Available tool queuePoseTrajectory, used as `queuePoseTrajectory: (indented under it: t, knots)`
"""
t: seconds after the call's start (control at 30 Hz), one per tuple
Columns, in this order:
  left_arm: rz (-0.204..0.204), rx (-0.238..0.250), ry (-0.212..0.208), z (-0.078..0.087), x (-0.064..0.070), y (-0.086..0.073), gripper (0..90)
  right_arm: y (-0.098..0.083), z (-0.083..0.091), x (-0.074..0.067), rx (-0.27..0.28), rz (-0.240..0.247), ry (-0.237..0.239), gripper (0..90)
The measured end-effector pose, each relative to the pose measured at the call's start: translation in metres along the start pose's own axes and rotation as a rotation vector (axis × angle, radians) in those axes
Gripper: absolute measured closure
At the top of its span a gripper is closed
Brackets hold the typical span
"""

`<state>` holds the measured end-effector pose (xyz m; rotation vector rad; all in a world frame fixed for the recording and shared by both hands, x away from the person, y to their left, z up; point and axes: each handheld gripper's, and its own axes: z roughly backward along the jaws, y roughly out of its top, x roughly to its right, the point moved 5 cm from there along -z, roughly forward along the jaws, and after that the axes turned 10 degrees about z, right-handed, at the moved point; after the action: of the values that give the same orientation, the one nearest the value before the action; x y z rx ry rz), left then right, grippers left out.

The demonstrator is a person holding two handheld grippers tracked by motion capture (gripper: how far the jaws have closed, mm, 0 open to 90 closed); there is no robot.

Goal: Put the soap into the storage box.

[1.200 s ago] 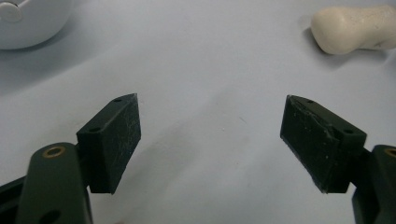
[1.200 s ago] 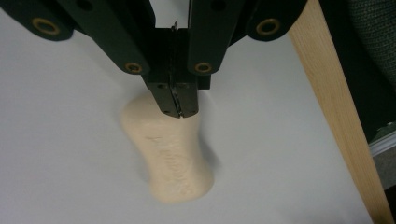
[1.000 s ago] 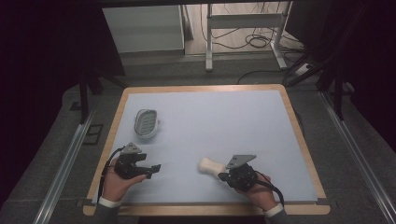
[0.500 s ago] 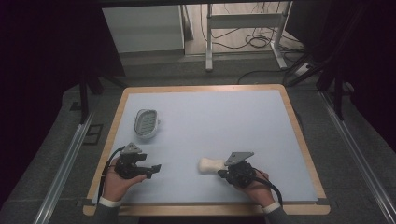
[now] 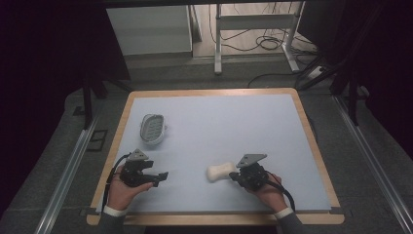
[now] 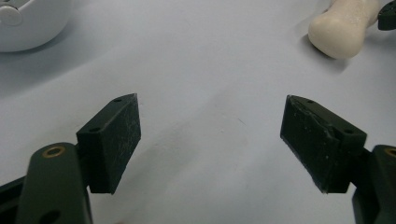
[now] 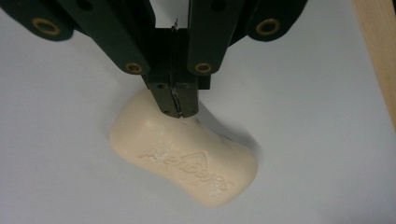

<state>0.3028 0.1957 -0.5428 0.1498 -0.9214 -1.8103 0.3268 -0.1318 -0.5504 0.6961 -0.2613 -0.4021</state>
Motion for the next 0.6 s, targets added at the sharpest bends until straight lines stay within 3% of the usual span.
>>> queuePoseTrajectory:
  t: [0.33,0.6]
  knots:
    - [-0.005,-0.002,0.000,0.000,0.001,0.000,20.6,0.000,-0.004,0.013,-0.001,-0.020,-0.024,89.6]
    - [-0.004,0.002,-0.001,-0.001,0.003,0.001,20.4,0.000,-0.004,0.013,-0.001,-0.016,-0.029,89.6]
